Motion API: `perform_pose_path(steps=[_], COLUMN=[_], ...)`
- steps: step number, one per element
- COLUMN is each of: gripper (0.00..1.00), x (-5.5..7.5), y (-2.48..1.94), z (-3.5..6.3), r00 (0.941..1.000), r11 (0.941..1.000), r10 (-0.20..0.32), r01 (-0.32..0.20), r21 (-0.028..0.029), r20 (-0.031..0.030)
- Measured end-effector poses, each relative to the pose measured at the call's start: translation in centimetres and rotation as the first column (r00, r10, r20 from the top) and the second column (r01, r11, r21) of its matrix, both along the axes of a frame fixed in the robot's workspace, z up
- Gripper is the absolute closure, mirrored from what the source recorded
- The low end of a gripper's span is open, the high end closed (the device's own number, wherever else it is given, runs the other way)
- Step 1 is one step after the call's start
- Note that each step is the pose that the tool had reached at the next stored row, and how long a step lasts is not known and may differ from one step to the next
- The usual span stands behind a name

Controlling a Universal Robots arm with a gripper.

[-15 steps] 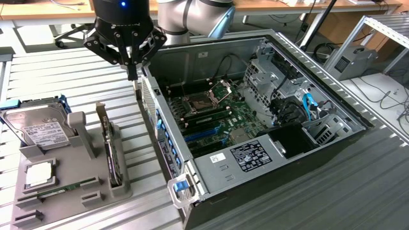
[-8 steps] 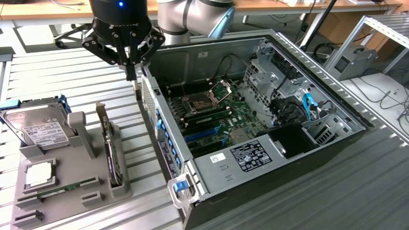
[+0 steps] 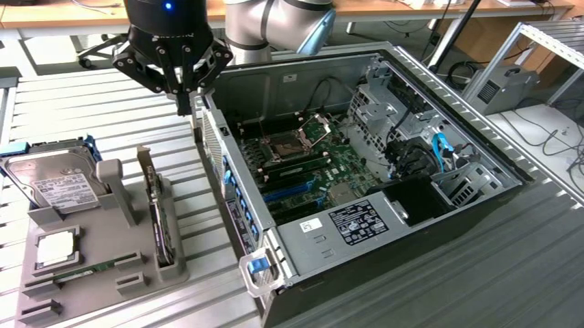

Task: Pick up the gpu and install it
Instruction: 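Reach for the gpu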

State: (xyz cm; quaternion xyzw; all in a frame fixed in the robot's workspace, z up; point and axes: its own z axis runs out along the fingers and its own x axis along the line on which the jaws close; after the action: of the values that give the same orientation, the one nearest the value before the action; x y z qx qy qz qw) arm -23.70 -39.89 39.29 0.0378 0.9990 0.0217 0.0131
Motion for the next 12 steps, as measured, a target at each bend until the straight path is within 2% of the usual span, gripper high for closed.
perform_pose_path(steps=[12], gripper=[0.89], x=[-0.62], y=[0.00], z=[0.00], r00=[1.0000], r11=[1.0000], r10=[0.000], r01=[0.000], r21=[0.0000], r20=[0.0000])
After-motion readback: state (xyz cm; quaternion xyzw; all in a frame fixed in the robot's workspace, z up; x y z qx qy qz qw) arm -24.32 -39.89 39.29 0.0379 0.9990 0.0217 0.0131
